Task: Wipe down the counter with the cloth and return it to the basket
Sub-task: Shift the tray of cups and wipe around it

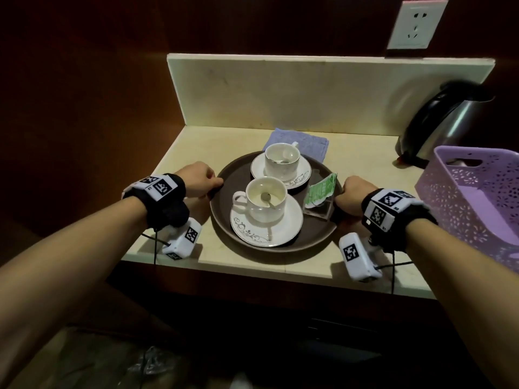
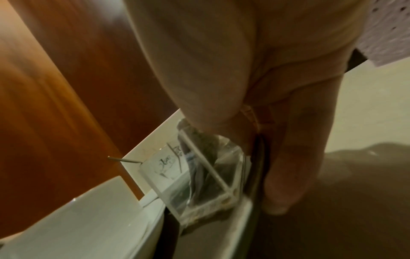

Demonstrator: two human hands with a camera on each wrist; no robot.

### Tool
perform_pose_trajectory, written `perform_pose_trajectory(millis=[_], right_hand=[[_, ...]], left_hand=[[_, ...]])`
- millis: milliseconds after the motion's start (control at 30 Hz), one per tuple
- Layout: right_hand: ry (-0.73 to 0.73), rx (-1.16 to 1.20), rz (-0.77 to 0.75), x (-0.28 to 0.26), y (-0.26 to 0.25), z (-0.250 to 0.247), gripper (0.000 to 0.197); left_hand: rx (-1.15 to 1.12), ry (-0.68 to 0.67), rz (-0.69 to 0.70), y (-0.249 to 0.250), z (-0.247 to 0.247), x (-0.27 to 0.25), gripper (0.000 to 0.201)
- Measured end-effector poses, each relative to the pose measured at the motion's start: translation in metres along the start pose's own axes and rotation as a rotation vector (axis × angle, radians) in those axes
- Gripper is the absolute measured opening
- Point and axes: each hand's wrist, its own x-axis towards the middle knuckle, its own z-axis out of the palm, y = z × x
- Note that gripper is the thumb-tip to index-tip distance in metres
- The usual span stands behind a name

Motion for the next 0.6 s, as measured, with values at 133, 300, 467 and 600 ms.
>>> perform_pose_trajectory(millis=[133, 300, 467, 600], right_hand=[[-0.041, 0.067, -0.009, 0.008, -0.028, 0.004, 0.022], [-0.084, 0.13, -0.023, 0.031, -0.064, 0.008, 0.016], [-0.073, 0.089, -0.01, 0.057, -0.099, 0.005, 0.014], [-0.099, 0.086, -0.009, 0.079, -0.122, 0.008, 0.016]], left_hand=[[-0.024, -0.006, -0.066, -0.017, -0.019, 0.01, 0.039], [-0.026, 0.017, -0.121, -0.04, -0.045, 0.032, 0.04], [-0.017, 0.051, -0.154, -0.057, -0.063, 0.06, 0.041], [0.016, 0.051, -0.182, -0.066, -0.078, 0.085, 0.04]])
